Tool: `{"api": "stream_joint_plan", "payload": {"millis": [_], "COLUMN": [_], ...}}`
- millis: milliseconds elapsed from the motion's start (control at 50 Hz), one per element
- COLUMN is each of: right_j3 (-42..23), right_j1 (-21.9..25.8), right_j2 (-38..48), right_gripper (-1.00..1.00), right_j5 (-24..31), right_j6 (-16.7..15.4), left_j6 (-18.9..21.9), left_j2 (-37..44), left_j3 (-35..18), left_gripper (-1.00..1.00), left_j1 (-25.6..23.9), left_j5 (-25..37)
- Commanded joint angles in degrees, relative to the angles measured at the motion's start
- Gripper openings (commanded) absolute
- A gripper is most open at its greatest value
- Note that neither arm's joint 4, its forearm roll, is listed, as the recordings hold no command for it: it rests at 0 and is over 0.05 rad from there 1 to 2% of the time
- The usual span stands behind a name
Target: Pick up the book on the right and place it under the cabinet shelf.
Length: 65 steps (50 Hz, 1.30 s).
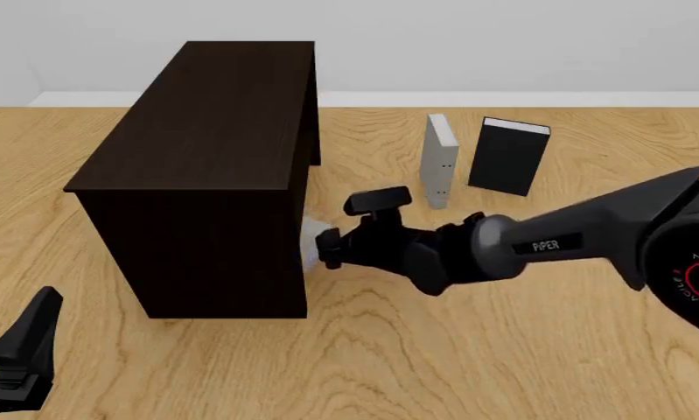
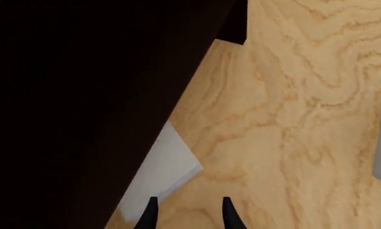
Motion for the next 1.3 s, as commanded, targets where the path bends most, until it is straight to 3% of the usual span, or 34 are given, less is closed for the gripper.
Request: {"api": "stream_joint_plan", "payload": {"millis": [20, 320, 600, 1300], "right_j3": [4.4, 10.0, 15.4, 20.6], "right_j1": [-1.2, -5.9, -9.7, -17.8], "right_j2": [-6.9, -18.1, -34.0, -63.0], "right_gripper": [1.00, 1.00, 1.00, 1.00], "right_j5": [0.1, 1.6, 7.0, 21.2], "right_j6": [0.2, -3.0, -6.5, -9.6], "left_j6": [0.0, 0.0, 0.0, 0.0], "left_j2": [0.0, 0.0, -0.1, -0.1], "left_j3": [0.0, 0.0, -0.1, -0.1], "left_gripper": [1.00, 1.00, 1.00, 1.00], "left_j1": [0.0, 0.0, 0.0, 0.0], "left_j5": [0.0, 0.1, 0.2, 0.3]}}
